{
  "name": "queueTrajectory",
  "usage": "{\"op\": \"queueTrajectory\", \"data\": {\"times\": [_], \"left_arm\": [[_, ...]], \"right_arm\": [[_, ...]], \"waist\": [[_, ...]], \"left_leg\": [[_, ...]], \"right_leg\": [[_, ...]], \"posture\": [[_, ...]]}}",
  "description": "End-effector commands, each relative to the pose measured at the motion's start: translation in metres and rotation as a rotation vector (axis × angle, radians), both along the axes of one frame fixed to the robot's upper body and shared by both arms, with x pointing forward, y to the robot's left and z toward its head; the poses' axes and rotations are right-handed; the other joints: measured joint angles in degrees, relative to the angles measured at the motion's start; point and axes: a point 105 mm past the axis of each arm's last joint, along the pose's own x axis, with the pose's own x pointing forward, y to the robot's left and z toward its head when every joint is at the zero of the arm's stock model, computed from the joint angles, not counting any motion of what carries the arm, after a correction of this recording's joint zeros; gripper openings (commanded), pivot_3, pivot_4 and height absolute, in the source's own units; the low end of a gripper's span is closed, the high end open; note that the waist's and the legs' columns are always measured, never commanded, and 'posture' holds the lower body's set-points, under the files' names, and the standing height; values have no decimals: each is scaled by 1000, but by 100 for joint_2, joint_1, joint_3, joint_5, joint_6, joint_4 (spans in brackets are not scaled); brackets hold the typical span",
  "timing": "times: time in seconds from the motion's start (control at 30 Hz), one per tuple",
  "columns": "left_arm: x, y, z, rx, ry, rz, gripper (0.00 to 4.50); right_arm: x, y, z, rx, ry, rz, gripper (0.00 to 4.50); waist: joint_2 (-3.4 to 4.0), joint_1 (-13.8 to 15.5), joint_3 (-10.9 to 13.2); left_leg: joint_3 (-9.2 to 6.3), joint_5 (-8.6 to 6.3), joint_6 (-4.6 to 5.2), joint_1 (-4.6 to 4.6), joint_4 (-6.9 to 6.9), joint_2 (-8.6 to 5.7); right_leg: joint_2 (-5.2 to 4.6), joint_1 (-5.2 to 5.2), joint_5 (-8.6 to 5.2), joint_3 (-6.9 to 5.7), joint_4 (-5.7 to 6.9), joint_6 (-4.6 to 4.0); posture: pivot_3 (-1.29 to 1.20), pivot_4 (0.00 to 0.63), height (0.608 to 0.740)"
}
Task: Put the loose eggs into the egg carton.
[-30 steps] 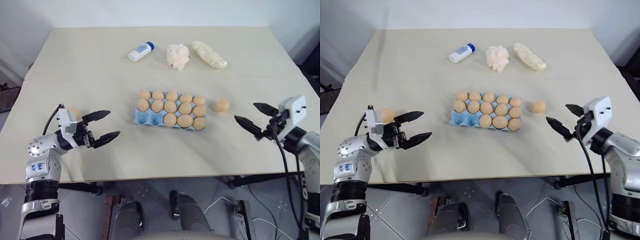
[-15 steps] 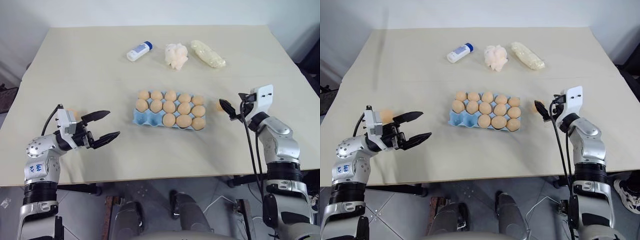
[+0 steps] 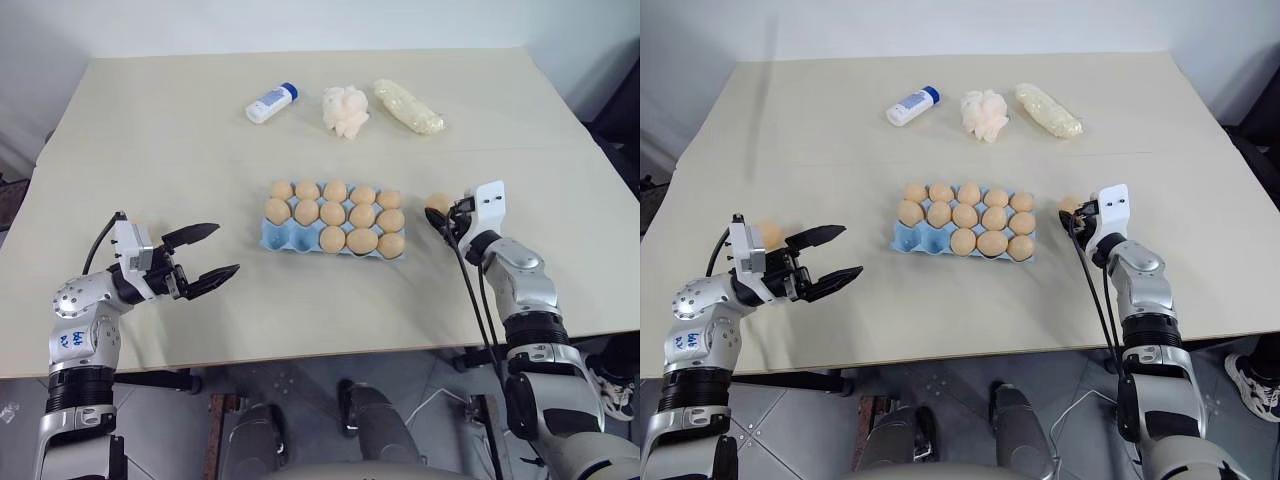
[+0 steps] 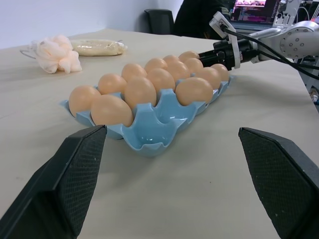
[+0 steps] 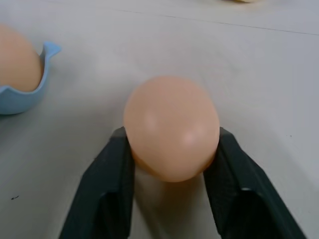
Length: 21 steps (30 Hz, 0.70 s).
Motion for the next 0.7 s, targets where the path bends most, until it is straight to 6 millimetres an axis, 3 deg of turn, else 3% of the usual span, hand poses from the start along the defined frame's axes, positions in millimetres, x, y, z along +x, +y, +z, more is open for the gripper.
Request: {"op": "queueTrajectory", "data": {"times": [0.03,0.23,0.33,0.43,0.7], "left_arm": [[-1,-1,12,-12,-58,-1,4500],[-2,-1,13,-13,-62,-2,4500],[-5,1,11,-8,-56,1,4500],[-6,5,12,-9,-60,25,4500],[-8,19,11,-22,-66,149,4500]], "right_arm": [[-1,-2,23,-12,-83,7,1407],[-21,12,57,-55,-165,113,1381],[-52,55,78,-118,-184,329,1381],[-68,85,88,-156,-183,425,1381],[-73,155,84,-165,-128,548,1381]], "waist": [[0,-5,0],[1,-13,0],[2,-14,1],[1,-32,1],[-1,-10,0]], "left_leg": [[0,0,0,0,0,0],[-1,0,-2,0,-4,2],[-2,0,-1,0,-7,1],[-24,-1,-4,7,-9,9],[-47,2,-2,4,-8,0]], "right_leg": [[0,0,0,0,0,0],[0,-2,0,0,1,0],[-2,-5,0,2,0,0],[-1,-5,-2,7,2,-2],[-5,-5,-4,0,2,-7]], "posture": [[0,150,740],[0,150,740],[0,150,740],[0,150,740],[0,150,740]]}}
